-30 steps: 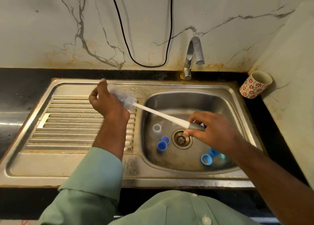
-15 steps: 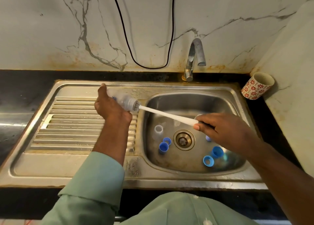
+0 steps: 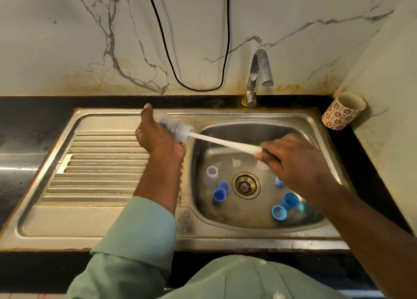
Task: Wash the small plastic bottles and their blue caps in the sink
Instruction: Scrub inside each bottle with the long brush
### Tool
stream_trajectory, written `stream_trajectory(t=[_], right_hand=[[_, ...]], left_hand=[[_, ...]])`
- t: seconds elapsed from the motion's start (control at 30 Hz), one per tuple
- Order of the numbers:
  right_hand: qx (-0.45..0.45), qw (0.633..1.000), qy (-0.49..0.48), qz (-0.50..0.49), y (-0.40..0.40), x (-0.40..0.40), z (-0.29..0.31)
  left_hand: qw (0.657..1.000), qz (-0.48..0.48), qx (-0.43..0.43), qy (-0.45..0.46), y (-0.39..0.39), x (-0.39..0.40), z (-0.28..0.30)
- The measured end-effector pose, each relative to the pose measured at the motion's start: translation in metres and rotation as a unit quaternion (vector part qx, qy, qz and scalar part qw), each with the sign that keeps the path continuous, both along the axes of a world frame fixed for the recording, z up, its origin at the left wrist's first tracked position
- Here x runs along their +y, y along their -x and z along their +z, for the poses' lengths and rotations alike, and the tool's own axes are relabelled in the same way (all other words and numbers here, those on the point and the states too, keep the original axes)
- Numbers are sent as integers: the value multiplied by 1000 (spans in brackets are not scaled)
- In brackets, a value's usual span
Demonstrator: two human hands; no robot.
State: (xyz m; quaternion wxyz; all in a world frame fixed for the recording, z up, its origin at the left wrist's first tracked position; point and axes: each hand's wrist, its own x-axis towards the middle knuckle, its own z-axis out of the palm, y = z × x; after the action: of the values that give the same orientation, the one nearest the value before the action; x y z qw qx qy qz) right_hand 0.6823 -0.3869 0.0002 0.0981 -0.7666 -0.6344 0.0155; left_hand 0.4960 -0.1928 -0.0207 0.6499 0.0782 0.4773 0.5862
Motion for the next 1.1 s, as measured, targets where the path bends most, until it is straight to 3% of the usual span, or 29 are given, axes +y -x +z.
stream_trajectory(t=[0.07, 0.13, 0.27, 0.33, 0.37, 0.47, 0.53, 0.6, 0.67, 0.7, 0.73, 0.77, 0.83, 0.87, 0.93, 1.0, 1.07, 1.1], right_hand=[[-21, 997, -71, -15, -2, 4, 1], [-5, 998, -64, -28, -4, 4, -1], [226, 972, -11, -65, -6, 5, -8], [268, 962, 36, -48, -5, 6, -7], [245, 967, 55, -37, -4, 5, -5], [49, 998, 40, -28, -3, 1, 0], [32, 999, -7, -28, -5, 0, -3], [172, 984, 26, -42, -6, 1, -7], [376, 919, 114, -46, -5, 1, -9], [417, 896, 147, -42, -4, 1, -9], [413, 897, 156, -34, -3, 1, -10], [359, 923, 134, -23, -5, 1, -14], [133, 991, 30, -5, -9, 3, -22], [30, 999, -32, -3, -10, 3, -24], [-8, 996, -91, -12, -8, 2, -26], [191, 980, 9, -60, -3, -2, -18], [393, 903, 139, -101, -2, -9, -20], [428, 883, 153, -118, -3, -13, -21]], left_hand=[[1000, 2, 3, -6, 0, 0, 5], [1000, 15, 4, -9, 3, 4, 9], [1000, 14, 17, -17, 3, 6, 15], [999, 22, 29, -25, 2, 6, 14], [999, 23, 35, -27, 2, 6, 14], [999, 22, 41, -24, 2, 6, 8], [999, 19, 27, -23, 2, 6, 3], [999, 21, 27, -21, 2, 6, 1], [999, 24, 25, -22, 2, 7, -3], [999, 26, 21, -21, 3, 7, -4], [999, 28, 13, -20, 3, 6, -5], [999, 32, 2, -21, 4, 5, -6], [999, 40, -9, -25, 7, 4, -11], [999, 40, -12, -28, 7, 3, -12], [999, 46, -9, -26, 8, 3, -13], [997, 69, 17, -21, 12, 7, -13], [996, 85, 29, -28, 21, 14, -10], [995, 89, 36, -36, 25, 17, -9]])
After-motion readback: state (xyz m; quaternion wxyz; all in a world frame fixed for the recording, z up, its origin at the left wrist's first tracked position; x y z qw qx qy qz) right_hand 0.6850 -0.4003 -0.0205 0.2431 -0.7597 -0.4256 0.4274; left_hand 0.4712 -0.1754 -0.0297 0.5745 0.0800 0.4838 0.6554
